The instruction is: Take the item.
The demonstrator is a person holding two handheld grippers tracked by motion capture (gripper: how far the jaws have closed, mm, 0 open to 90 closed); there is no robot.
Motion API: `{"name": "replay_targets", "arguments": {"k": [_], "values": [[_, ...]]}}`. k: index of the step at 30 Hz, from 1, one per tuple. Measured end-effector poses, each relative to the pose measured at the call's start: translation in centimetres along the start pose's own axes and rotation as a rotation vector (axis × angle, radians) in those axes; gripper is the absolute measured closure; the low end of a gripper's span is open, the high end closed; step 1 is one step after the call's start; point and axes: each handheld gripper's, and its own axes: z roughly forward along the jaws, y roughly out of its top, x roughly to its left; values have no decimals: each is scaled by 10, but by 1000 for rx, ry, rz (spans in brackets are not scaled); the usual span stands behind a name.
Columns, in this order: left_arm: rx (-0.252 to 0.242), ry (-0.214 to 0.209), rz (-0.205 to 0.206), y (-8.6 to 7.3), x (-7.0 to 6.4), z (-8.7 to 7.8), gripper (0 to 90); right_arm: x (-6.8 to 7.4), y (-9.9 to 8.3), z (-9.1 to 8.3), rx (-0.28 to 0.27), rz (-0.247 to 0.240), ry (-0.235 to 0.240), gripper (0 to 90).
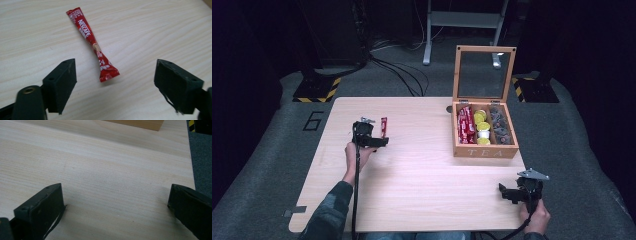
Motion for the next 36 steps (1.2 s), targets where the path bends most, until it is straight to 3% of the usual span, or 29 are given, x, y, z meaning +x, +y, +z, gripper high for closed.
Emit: {"name": "replay_targets", "arguments": {"k": [8, 11, 19, 27, 36], "values": [[-40, -16, 22, -18, -2, -31, 112, 0, 0, 0, 0, 1, 0, 0], [-75, -14, -2, -27, -2, -44, 108, 0, 0, 0, 1, 1, 0, 0], [-118, -8, -5, -52, 2, -71, 105, 1, 0, 0, 3, 3, -3, 0], [-130, 37, 21, -79, 5, -92, 105, 1, 0, 0, 2, 4, -4, 0], [-137, 89, 13, -111, 13, -108, 97, 1, 0, 0, 3, 4, -6, 0]]}}
